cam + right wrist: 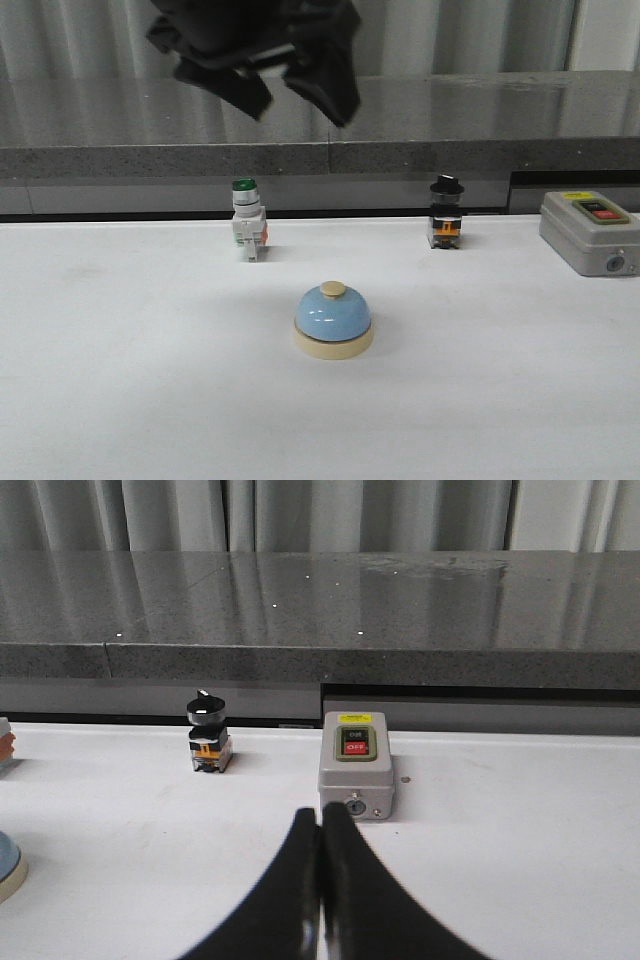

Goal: Place and press bell with both arms

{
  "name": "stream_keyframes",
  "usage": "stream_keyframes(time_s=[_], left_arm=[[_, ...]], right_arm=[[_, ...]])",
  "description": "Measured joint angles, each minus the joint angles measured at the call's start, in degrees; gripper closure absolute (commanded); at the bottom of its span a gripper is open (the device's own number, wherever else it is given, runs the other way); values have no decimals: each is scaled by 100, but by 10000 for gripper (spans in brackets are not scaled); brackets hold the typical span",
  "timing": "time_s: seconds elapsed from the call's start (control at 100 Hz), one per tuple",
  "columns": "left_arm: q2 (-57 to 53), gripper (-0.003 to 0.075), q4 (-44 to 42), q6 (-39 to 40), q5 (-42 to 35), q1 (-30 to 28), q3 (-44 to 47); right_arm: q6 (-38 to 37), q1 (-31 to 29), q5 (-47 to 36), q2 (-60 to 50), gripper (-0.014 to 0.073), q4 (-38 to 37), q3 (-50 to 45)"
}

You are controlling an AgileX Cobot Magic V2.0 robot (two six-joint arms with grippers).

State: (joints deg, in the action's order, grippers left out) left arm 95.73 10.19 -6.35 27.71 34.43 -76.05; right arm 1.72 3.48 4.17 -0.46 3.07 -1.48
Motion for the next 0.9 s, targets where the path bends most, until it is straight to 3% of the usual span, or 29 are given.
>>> stream_keyframes(time_s=[0.2,0.44,0.73,0.9], left_arm=[[-803,123,0,161,-59,-971,508],[-2040,123,88,235,-300,-2002,1724],[-3913,136,135,248,-602,-2207,3169],[-4970,261,139,248,-641,-2207,3836]], right_arm=[[0,0,0,0,654,0,0],[0,0,0,0,654,0,0],[0,0,0,0,654,0,0],[0,0,0,0,654,0,0]])
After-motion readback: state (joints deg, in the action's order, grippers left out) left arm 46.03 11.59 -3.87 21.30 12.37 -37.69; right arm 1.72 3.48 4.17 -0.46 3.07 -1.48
